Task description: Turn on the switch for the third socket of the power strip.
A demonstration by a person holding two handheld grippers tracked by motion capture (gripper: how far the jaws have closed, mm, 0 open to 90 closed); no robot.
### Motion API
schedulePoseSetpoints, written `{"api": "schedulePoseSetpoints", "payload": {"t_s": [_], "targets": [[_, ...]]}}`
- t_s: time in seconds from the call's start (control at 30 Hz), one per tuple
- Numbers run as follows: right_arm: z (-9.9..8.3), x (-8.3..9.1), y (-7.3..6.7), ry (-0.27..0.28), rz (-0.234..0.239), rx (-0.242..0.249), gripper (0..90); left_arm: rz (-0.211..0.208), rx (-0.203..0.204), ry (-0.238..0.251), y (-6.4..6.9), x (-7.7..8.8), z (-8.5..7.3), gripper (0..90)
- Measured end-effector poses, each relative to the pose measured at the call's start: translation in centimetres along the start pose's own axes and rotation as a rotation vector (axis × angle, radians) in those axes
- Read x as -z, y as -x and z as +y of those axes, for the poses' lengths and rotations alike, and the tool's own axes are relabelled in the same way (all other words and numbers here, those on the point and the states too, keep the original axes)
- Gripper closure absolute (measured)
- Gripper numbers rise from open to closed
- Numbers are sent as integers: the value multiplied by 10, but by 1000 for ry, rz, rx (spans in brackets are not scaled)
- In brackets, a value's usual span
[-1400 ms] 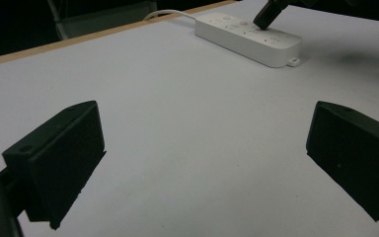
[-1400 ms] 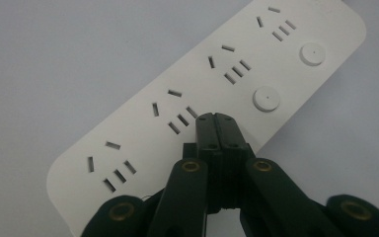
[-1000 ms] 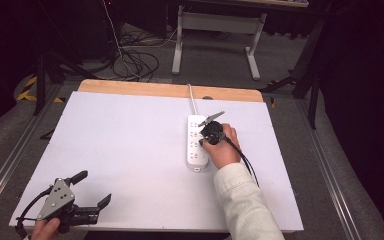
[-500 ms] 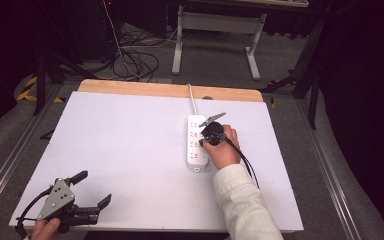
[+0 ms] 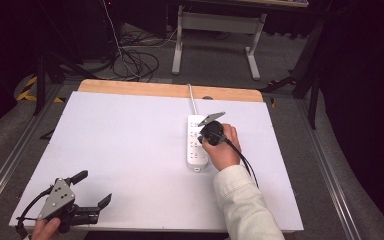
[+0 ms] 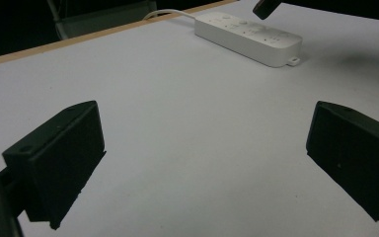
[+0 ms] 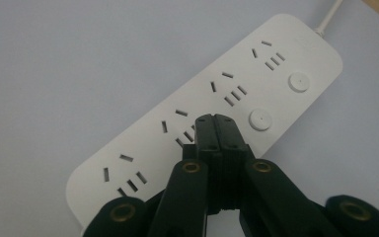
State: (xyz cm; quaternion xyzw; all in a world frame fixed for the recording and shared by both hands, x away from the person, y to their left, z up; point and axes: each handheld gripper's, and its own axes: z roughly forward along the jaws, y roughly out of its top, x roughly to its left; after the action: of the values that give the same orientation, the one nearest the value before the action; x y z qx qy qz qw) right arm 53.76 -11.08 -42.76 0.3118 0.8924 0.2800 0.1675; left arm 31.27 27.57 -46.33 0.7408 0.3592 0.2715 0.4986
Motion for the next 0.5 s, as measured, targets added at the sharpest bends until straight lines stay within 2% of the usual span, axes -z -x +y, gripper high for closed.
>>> {"api": "schedulePoseSetpoints", "payload": {"t_s": [0.17, 0.3, 0.5], "targets": [[0, 7, 0, 16, 16, -1, 900, -1, -1, 0, 0, 0, 0, 17], [1, 19, -1, 63, 27, -13, 900, -4, 1, 0, 0, 0, 0, 18], [3, 29, -2, 82, 33, -14, 900, -4, 1, -1, 0, -1, 0, 18]]}}
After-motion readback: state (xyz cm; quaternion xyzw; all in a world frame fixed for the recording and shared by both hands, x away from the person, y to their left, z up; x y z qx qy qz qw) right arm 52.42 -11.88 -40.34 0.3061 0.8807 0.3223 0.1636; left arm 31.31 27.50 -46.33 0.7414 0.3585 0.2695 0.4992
